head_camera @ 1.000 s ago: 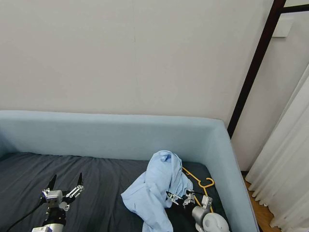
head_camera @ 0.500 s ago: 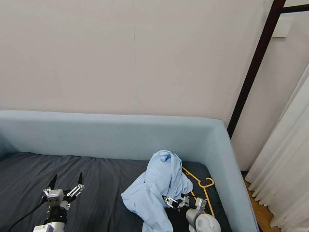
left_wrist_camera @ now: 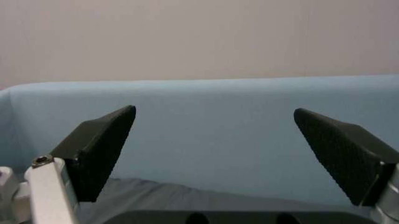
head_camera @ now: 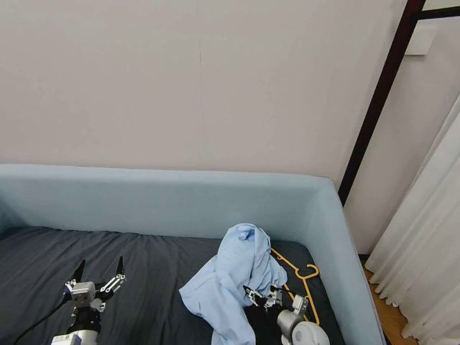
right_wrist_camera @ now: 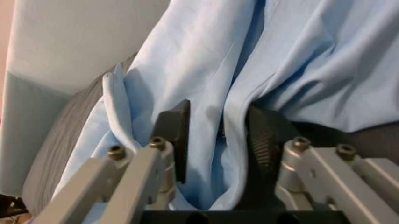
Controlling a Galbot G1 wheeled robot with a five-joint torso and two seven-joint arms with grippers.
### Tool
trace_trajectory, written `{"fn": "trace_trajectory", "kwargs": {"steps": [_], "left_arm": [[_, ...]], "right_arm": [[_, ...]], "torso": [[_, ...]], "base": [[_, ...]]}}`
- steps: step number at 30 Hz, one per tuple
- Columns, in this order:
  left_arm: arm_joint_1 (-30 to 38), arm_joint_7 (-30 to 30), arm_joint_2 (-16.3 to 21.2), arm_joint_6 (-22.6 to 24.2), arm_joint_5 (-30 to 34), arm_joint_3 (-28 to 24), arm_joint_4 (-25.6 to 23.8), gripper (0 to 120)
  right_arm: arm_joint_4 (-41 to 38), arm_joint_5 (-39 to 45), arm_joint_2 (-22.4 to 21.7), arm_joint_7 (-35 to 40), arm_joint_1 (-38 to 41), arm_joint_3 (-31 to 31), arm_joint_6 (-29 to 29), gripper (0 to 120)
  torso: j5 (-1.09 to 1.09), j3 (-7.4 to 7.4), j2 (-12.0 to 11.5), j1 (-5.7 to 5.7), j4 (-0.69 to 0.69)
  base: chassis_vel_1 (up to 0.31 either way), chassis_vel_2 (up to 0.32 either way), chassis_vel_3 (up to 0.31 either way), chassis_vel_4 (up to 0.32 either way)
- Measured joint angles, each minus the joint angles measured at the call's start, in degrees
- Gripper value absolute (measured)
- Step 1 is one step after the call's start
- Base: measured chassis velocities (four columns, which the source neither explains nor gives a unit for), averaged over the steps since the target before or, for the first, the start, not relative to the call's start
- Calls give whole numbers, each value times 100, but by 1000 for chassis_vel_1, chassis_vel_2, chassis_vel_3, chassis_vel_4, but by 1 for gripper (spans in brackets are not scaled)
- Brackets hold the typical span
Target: Pick up the clothes from the sofa and hang them on the clothes hanger.
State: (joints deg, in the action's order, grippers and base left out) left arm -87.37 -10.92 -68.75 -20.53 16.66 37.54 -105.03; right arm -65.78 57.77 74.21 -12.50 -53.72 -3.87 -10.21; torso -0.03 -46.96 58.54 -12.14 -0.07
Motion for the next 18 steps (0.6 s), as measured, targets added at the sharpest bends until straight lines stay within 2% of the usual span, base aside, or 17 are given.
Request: {"fn": "trace_trajectory", "kwargs": {"steps": [4, 5, 8, 15, 16, 18], "left_arm": [[-16, -22, 0, -25, -2, 10, -2, 100], [-16, -22, 0, -25, -2, 10, -2, 100], [-18, -34, -14, -49, -2, 13, 25, 100], [21, -35, -28, -64, -2, 4, 85, 100], [37, -35, -31, -64, -2, -6, 87, 100], [56, -36, -34, -64, -1, -20, 87, 100]], "right_arm": [[87, -181, 13, -70, -3, 45, 247, 12], [87, -181, 13, -70, -3, 45, 247, 12], [23, -245, -44, -63, -7, 81, 386, 0], [-499, -374, -344, -201, 27, 234, 987, 0], [-677, -653, -497, -337, 112, 344, 1355, 0], [-919, -1134, -717, -429, 229, 468, 1662, 0]], "torso": [[0, 0, 0, 0, 0], [0, 0, 0, 0, 0], [1, 0, 0, 0, 0], [1, 0, 0, 0, 0], [1, 0, 0, 0, 0], [1, 0, 0, 0, 1]], "base": [[0, 0, 0, 0], [0, 0, 0, 0], [0, 0, 0, 0], [0, 0, 0, 0], [0, 0, 0, 0], [0, 0, 0, 0]]}}
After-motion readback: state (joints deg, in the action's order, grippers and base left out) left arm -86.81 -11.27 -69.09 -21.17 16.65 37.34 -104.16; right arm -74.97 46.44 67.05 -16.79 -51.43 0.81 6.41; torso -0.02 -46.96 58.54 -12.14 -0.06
